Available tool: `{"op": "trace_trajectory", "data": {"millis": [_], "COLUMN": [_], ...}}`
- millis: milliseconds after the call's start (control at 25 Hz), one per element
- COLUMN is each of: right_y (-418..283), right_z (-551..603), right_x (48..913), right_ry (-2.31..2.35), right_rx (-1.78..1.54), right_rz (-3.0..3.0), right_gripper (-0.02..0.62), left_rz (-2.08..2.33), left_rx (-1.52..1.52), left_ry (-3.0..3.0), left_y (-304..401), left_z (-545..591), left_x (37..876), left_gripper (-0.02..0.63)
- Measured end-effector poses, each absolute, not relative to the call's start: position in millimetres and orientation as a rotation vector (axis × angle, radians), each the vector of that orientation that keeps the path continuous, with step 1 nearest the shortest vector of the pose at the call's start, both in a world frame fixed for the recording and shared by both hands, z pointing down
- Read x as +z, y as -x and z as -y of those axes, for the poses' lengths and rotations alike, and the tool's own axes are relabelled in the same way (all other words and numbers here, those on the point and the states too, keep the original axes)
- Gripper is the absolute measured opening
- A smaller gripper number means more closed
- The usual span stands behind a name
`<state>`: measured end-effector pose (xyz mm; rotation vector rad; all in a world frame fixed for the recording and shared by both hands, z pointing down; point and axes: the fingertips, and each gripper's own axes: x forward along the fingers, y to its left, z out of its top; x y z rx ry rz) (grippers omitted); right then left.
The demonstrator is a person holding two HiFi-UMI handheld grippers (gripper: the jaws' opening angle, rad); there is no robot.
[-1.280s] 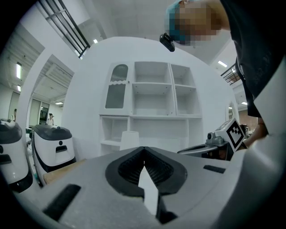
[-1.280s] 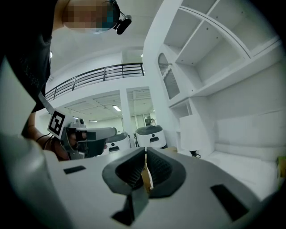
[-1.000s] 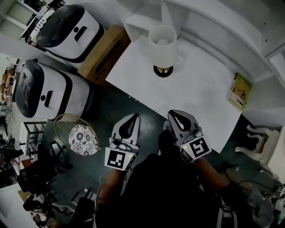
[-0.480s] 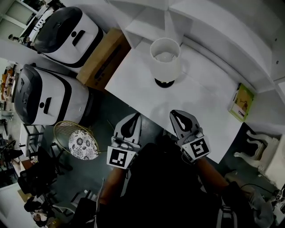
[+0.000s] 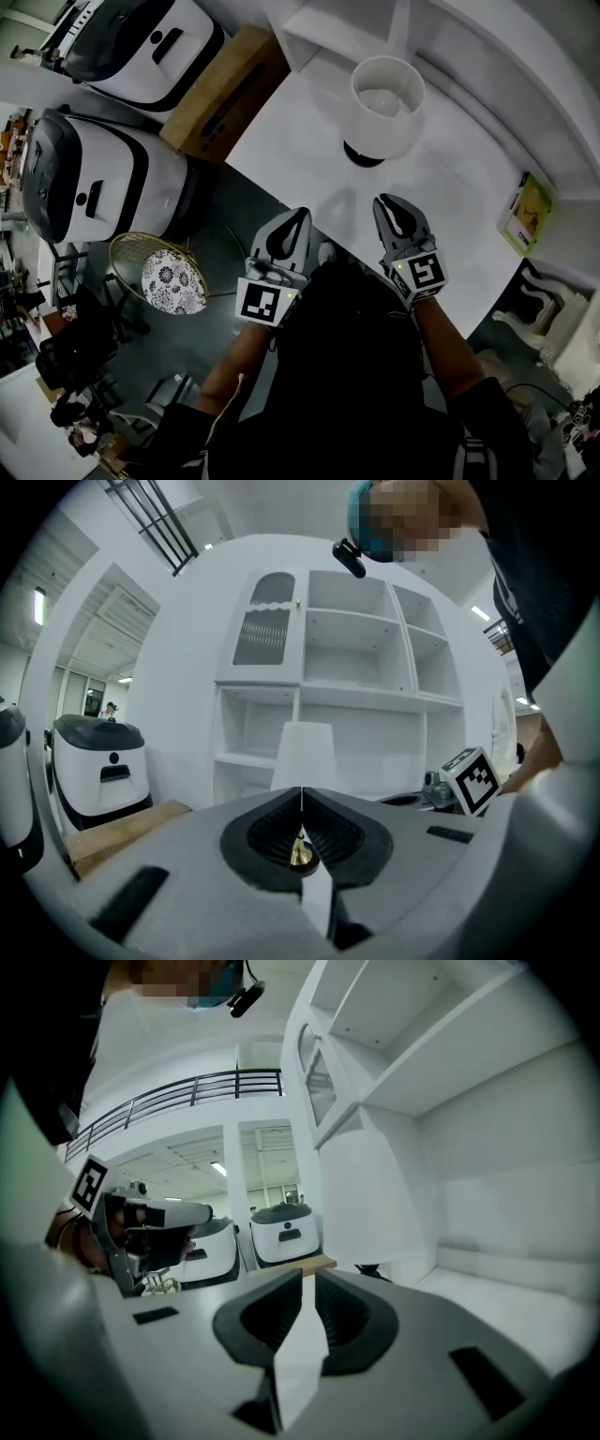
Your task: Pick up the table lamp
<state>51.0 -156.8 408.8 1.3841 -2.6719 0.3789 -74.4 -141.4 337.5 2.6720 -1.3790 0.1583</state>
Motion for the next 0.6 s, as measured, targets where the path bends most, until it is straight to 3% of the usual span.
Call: {"op": "trace_trajectory", "data": {"millis": [600], "right_y": [-66], "right_z": [236], "right_x": [521], "right_ry": [-1.464], "right_rx": [0.382], "right_rz": [2.568], "right_gripper": [0.037], "left_rz": [1.390], "left_rx": [0.214], "left_ry": [-2.680], "left_y": [84], "left_z": [185], "left_x": [429], "left_gripper": [0.018]}}
